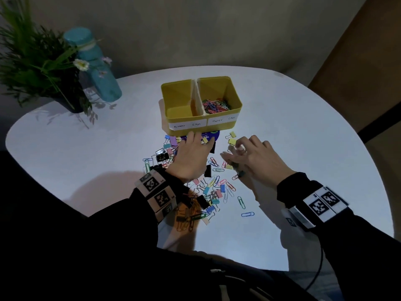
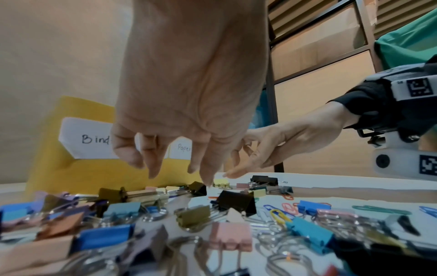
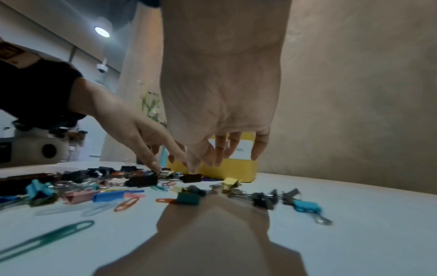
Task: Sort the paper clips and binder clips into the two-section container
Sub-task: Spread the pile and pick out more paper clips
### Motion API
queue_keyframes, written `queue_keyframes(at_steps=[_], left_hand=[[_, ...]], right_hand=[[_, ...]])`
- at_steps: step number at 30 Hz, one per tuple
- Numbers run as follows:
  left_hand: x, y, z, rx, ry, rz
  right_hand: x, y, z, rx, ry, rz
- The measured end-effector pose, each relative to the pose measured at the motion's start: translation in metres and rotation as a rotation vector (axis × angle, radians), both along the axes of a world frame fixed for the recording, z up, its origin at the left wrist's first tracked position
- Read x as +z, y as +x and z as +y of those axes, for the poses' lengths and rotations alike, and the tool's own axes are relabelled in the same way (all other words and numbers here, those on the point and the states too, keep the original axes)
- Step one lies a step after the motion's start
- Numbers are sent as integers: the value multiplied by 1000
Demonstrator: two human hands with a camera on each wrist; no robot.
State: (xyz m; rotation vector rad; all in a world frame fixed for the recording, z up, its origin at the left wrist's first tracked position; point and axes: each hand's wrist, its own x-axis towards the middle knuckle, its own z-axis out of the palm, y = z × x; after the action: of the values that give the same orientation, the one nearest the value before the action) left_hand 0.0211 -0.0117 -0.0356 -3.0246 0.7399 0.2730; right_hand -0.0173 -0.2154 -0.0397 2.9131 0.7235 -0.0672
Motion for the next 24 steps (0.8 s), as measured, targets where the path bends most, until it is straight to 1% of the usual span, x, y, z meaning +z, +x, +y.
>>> queue_keyframes(at_steps=[1,2,4,6,9,13,17,18,21,24], left_hand=[[2,0,-1,2,-74,-36],[5,1,-3,6,-149,-38],[8,2,-6,16,-241,52],[9,4,-12,14,-231,125],[14,4,-21,9,-164,166],[18,-1,-33,-14,-100,173],[12,-6,-39,-30,-140,170],[11,-7,-39,-32,-154,178],[9,-6,-39,-21,-184,214],[10,-6,-41,-7,-199,234]], right_hand=[[-1,-2,-4,-14,19,-6],[-3,-3,-6,-26,28,4],[-6,-5,-10,-66,18,37],[-4,-4,-14,-114,30,28],[2,-4,-21,-173,96,1],[4,-18,-20,-159,118,6],[-5,-41,-21,-106,131,17],[-6,-47,-23,-123,140,25],[-4,-46,-36,-252,215,5],[-5,-35,-49,-341,205,-25]])
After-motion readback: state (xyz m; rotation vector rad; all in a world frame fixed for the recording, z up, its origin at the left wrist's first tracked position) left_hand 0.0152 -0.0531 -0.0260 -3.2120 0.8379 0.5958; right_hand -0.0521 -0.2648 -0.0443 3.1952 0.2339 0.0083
